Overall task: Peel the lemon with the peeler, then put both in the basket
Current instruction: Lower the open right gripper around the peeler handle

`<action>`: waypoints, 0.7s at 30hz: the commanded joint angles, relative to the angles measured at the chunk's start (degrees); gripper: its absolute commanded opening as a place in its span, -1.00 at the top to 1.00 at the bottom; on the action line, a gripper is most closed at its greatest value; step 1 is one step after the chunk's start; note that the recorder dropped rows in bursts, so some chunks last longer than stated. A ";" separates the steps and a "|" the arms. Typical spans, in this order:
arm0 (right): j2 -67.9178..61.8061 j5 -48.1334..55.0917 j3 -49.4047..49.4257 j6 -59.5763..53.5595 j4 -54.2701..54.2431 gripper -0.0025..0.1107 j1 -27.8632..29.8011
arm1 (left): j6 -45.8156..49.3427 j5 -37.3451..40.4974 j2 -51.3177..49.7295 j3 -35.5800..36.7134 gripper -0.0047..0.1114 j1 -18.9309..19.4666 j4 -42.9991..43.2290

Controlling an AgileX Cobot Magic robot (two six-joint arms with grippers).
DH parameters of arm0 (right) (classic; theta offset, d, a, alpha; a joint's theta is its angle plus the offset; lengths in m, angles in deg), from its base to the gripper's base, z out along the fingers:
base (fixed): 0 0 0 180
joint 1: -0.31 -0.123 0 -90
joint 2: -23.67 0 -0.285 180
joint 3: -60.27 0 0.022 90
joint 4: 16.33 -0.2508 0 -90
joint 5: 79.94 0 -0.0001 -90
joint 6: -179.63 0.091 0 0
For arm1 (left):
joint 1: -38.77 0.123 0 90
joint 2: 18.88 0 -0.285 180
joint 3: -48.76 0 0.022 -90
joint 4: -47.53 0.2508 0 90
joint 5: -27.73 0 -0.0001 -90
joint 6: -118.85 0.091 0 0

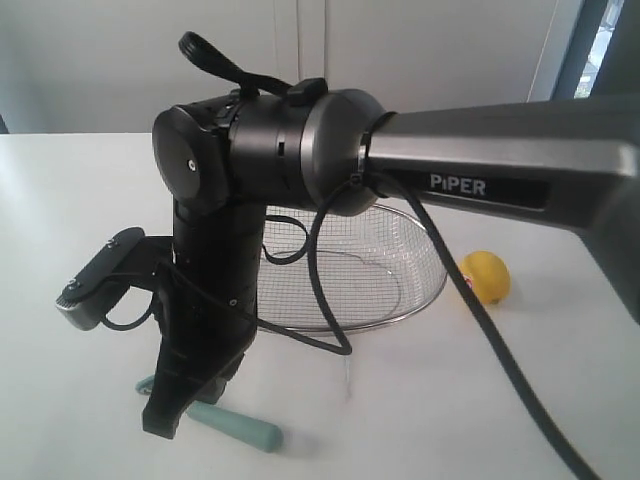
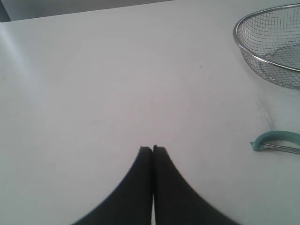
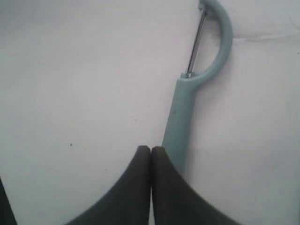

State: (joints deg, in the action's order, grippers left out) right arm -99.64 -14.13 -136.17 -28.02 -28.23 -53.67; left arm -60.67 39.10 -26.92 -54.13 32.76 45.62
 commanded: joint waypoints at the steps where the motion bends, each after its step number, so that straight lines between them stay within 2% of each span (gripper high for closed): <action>1: -0.01 -0.29 -0.36 -0.82 0.34 0.96 -0.23 | 0.04 -0.17 0.25 0.12 0.92 -0.47 -0.32; 10: -0.01 -0.84 -0.23 -0.82 0.45 0.95 -0.23 | 0.04 -0.17 0.25 0.12 0.92 -0.47 -0.32; 12: -0.01 -0.59 -0.23 -0.82 0.45 0.89 -0.23 | 0.04 -0.17 0.25 0.12 0.92 -0.47 -0.32; 15: -0.01 -0.35 -0.23 -0.67 0.45 0.69 -0.23 | 0.04 -0.17 0.25 0.12 0.92 -0.47 -0.32; 21: -0.01 -0.85 -0.23 -0.67 0.45 0.09 -0.23 | 0.04 -0.17 0.25 0.12 0.92 -0.47 -0.32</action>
State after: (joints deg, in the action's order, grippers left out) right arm -99.78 -14.60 -136.17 -28.39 -27.96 -53.67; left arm -60.67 39.10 -26.92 -54.13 32.76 45.62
